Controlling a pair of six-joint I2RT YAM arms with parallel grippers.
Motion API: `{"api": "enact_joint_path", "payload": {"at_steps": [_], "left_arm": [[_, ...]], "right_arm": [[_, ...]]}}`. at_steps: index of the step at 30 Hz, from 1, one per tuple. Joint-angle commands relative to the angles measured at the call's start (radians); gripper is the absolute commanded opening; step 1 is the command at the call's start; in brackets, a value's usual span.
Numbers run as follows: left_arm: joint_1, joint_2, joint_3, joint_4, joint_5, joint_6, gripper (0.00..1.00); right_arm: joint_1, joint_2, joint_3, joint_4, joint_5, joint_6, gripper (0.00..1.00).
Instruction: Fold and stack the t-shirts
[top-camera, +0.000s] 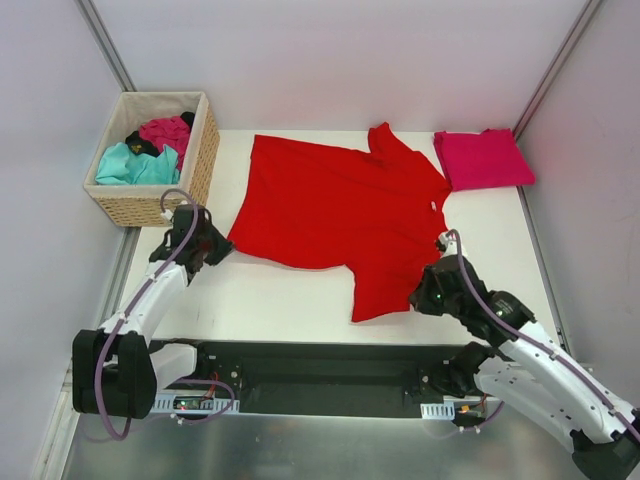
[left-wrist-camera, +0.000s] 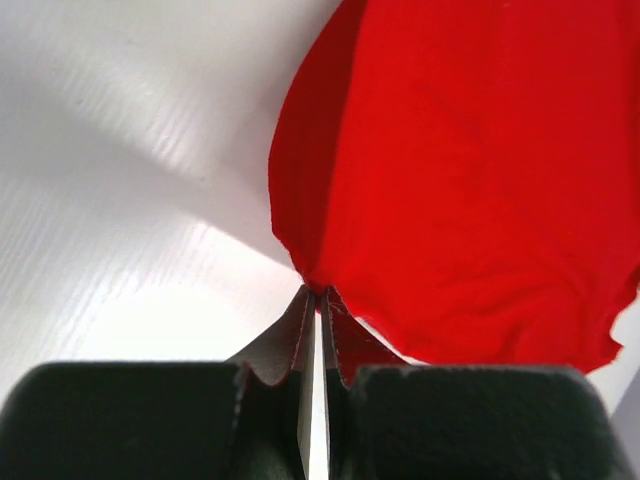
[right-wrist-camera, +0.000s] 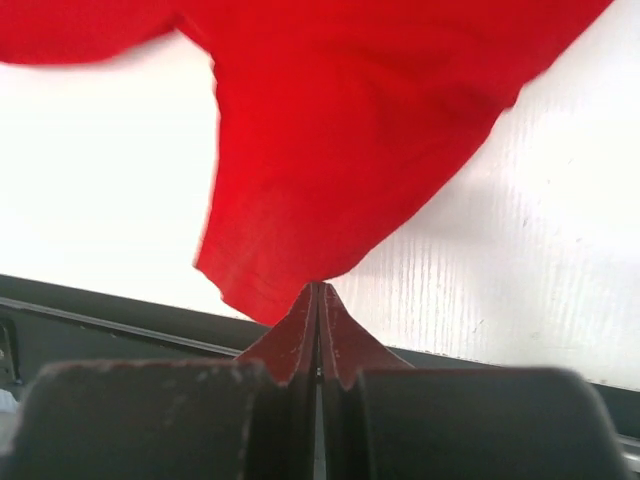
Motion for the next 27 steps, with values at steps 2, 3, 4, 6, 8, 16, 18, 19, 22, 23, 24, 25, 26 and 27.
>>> {"api": "enact_joint_path", "payload": {"at_steps": [2,3,4,6,8,16,18,19,22,23,24,25,26,27], "left_arm": [[0.01,-0.041,0.093,-0.058,0.036,0.038,0.0],[0.01,-0.04,0.11,-0.061,0.029,0.043,0.0],[0.01,-0.034,0.119,-0.067,0.025,0.046,0.0],[0.01,-0.023,0.143,-0.072,0.022,0.052,0.0],[0.01,-0.011,0.159,-0.077,0.021,0.052,0.0],[0.01,0.058,0.249,-0.081,0.025,0.058,0.0],[0.01,0.083,0.283,-0.081,0.018,0.058,0.0],[0.01,0.092,0.295,-0.083,0.016,0.06,0.0],[0.01,0.132,0.34,-0.084,0.015,0.063,0.0],[0.01,0.144,0.35,-0.084,0.016,0.063,0.0],[0.01,0.17,0.376,-0.083,0.015,0.063,0.0],[0.01,0.184,0.39,-0.084,0.015,0.066,0.0],[0.01,0.198,0.406,-0.083,0.013,0.073,0.0],[0.01,0.228,0.436,-0.084,0.004,0.076,0.0]], "right_arm": [[0.004,0.012,0.163,-0.083,0.133,-0.081,0.01],[0.004,0.021,0.183,-0.084,0.168,-0.095,0.01],[0.004,0.024,0.215,-0.087,0.185,-0.106,0.01],[0.004,0.039,0.252,-0.087,0.247,-0.125,0.01],[0.001,0.051,0.311,-0.089,0.291,-0.161,0.01],[-0.081,0.166,0.437,-0.043,0.381,-0.227,0.01],[-0.115,0.183,0.453,-0.011,0.346,-0.237,0.01],[-0.158,0.194,0.461,-0.003,0.332,-0.241,0.01],[-0.245,0.235,0.487,0.031,0.285,-0.259,0.01],[-0.266,0.264,0.495,0.038,0.27,-0.267,0.01],[-0.284,0.28,0.513,0.046,0.247,-0.271,0.01],[-0.319,0.294,0.519,0.055,0.236,-0.273,0.0],[-0.338,0.311,0.524,0.064,0.219,-0.273,0.01],[-0.355,0.338,0.532,0.081,0.188,-0.273,0.0]]}}
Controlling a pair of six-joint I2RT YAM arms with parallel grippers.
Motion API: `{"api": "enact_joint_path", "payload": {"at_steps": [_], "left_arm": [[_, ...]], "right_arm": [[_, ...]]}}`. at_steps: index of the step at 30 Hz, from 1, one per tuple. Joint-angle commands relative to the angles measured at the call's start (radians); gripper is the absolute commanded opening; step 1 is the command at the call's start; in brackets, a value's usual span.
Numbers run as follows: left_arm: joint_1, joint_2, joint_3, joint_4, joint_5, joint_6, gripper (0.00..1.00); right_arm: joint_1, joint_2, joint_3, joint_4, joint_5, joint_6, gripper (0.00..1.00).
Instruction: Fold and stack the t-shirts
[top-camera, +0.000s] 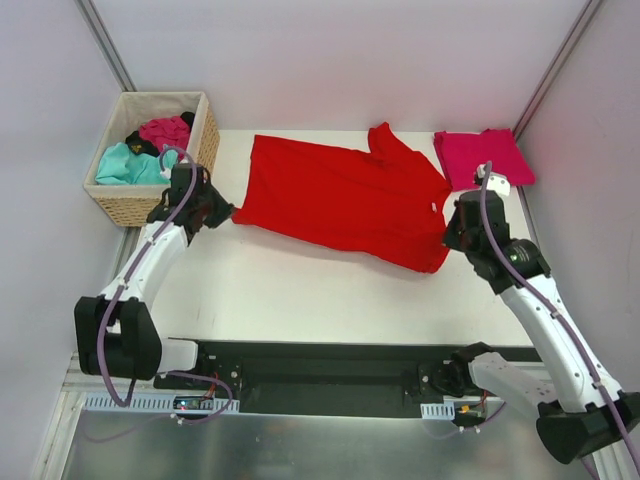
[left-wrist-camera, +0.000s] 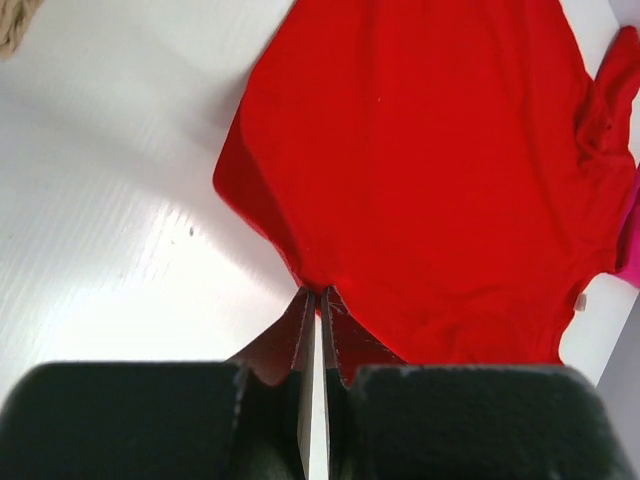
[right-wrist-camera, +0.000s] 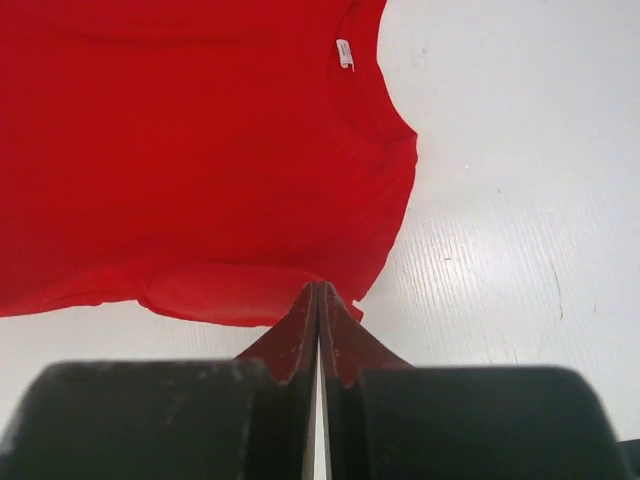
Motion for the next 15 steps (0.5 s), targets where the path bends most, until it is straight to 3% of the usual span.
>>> {"api": "enact_joint_path", "payload": {"at_steps": [1,7,15], "left_arm": [[0.01,0.076,0.111,-0.003,-0.014,0.031,0.0],[0.01,0.168,0.197,-0.012,-0.015,0.044,0.0],[0.01,0.207,0.217,-0.015,-0.017,0.05,0.0]], "right_arm": [[-0.093,0.073,0.08,0.094,-0.092,-0.039,0.0],[-0.197,0.202,0.152,0.128,-0.195,-0.033,0.01],[-0.204,0.365,0.302,0.165,-0.288,-0.005,0.0]]}}
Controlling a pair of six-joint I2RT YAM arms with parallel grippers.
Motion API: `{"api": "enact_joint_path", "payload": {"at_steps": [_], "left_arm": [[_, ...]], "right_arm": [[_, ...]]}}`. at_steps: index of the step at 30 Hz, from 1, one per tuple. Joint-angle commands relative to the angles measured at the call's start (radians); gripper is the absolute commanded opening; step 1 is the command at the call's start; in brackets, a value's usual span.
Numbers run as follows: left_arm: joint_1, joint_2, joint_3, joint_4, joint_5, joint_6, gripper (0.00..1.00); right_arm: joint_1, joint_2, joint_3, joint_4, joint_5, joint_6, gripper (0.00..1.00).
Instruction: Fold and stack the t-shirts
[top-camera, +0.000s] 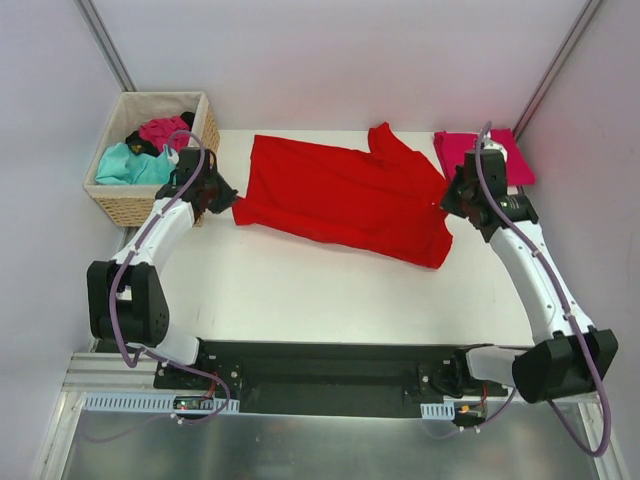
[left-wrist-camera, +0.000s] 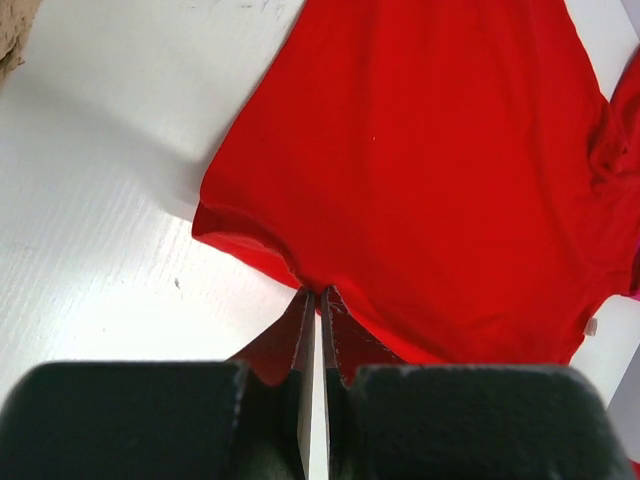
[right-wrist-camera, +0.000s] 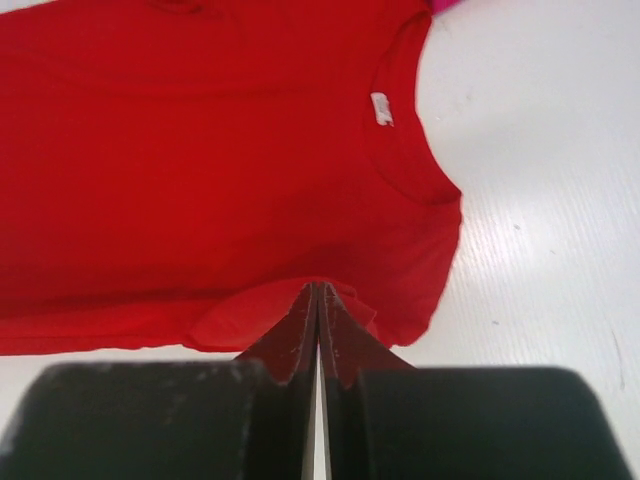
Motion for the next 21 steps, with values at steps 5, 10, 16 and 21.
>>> {"api": "enact_joint_path", "payload": {"at_steps": [5,10,16,21], "left_arm": [[0.01,-0.014,0.027,-0.007,-0.017,0.03,0.0],[0.01,-0.029,0.011,-0.008,-0.018,0.03,0.0],[0.01,-0.046,0.004,-0.01,-0.041,0.039,0.0],[0.01,-0.026,0.03,-0.022,-0.064,0.048,0.0]], "right_arm": [[0.032,0.148,0.23,0.047,-0.085,0.001,0.0],[0.095,0.211,0.364,0.01,-0.076,-0.023,0.01],[0.13,0.272,0.439,-0.01,-0.068,-0.031,0.01],[0.13,0.285,0.419,-0.004,-0.048,-0.034,0.01]]}}
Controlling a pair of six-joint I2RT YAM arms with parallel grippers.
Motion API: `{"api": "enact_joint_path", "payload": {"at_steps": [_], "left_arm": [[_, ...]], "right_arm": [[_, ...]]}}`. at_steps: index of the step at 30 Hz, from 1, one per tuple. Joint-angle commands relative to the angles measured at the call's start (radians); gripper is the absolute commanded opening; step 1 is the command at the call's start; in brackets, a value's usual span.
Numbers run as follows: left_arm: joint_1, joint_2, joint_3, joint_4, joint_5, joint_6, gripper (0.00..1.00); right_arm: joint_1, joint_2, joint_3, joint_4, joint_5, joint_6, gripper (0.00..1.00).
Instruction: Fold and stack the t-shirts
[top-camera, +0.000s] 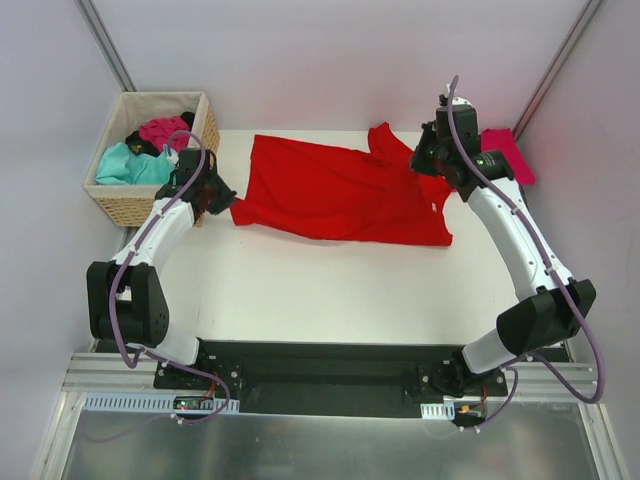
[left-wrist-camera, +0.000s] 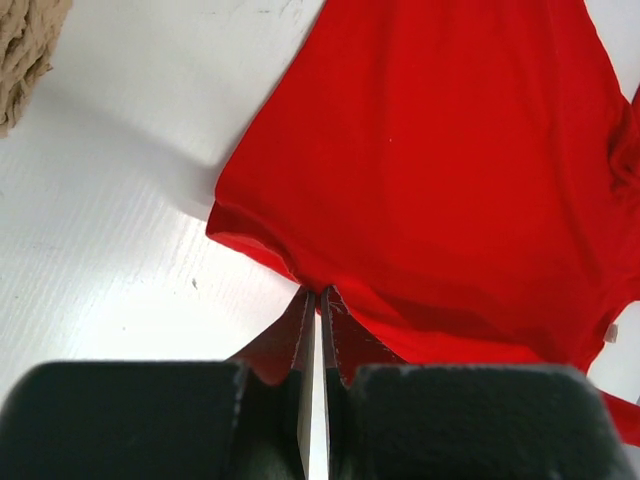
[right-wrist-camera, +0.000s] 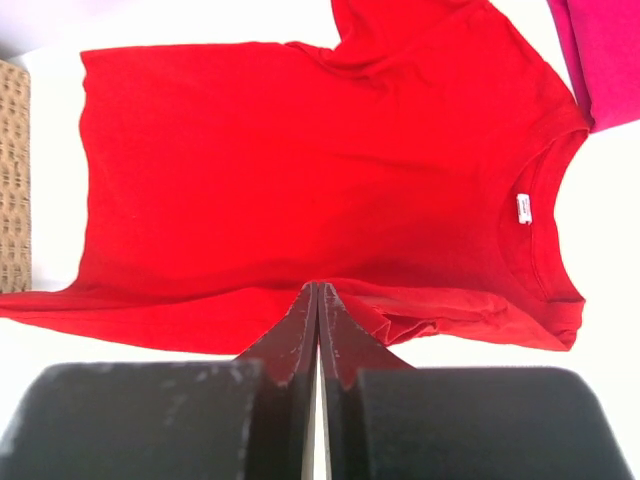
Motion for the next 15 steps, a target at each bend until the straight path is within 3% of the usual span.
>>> {"api": "enact_joint_path", "payload": {"at_steps": [1,15], "left_arm": [[0.012,-0.024,0.038,-0.011,-0.041,0.025,0.0],[0.019,-0.01,0.122,-0.051,-0.07,0.04,0.0]], "right_arm": [[0.0,0.009,0.018,0.001,0.028,-0.026,0.01],[-0.048,-0.012,-0.031,0.001,0.048,-0.04,0.01]]}}
